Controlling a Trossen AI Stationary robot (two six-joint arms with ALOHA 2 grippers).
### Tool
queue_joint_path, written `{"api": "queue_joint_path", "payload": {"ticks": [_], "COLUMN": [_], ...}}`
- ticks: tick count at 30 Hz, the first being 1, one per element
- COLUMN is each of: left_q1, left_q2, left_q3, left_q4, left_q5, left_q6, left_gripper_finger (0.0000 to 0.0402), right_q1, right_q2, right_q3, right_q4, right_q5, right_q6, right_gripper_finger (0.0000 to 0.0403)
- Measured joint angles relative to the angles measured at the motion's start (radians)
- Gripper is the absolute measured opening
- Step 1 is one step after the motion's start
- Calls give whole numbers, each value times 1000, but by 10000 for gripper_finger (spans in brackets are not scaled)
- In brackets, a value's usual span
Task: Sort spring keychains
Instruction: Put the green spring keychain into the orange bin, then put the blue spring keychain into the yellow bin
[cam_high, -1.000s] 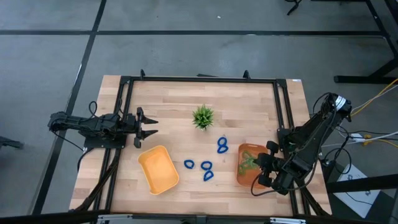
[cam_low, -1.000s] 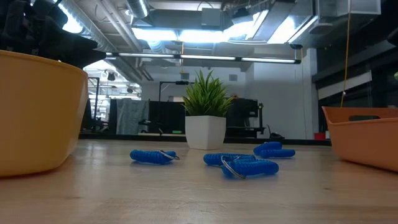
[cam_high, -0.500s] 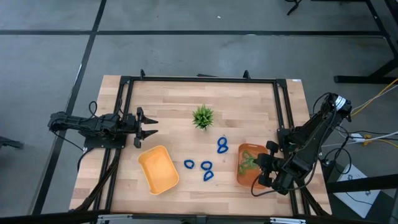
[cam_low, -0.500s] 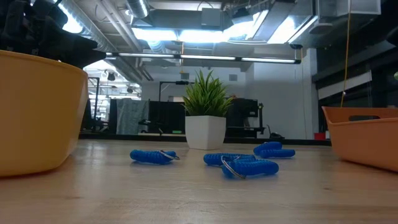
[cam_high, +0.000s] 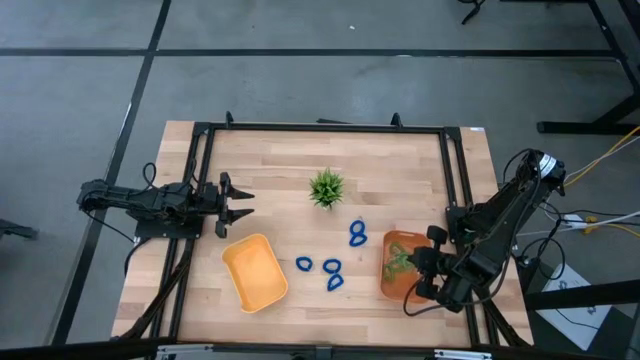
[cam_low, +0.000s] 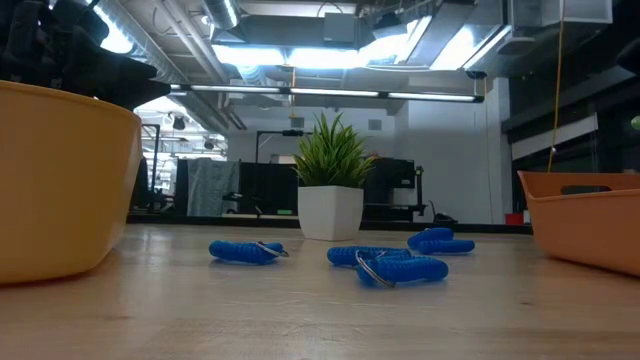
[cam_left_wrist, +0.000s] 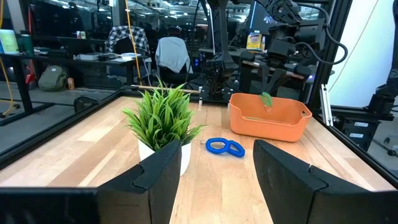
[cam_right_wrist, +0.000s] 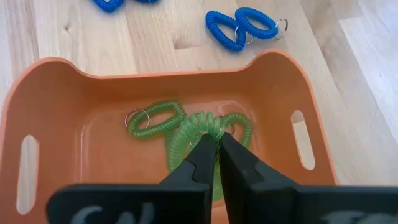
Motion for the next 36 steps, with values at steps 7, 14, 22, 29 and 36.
{"api": "queue_joint_path", "payload": {"ticks": [7, 14, 22, 29, 36], "left_q1": [0, 0, 0, 0, 0], "left_q2": [0, 0, 0, 0, 0], "left_q3": [0, 0, 0, 0, 0], "left_q4": [0, 0, 0, 0, 0], "left_q5": [0, 0, 0, 0, 0], "left_q6": [0, 0, 0, 0, 0], "left_gripper_finger": [196, 196, 196, 196, 196], "right_q1": [-2, -2, -2, -2, -2], "right_q2": [0, 0, 0, 0, 0], "right_q3": [0, 0, 0, 0, 0], "right_q4": [-10, -18, -15, -14, -14], "right_q5": [0, 20, 44, 44, 44], "right_q6": [-13, -26, -47, -49, -50], "right_gripper_finger": [17, 29, 95, 121, 123]}}
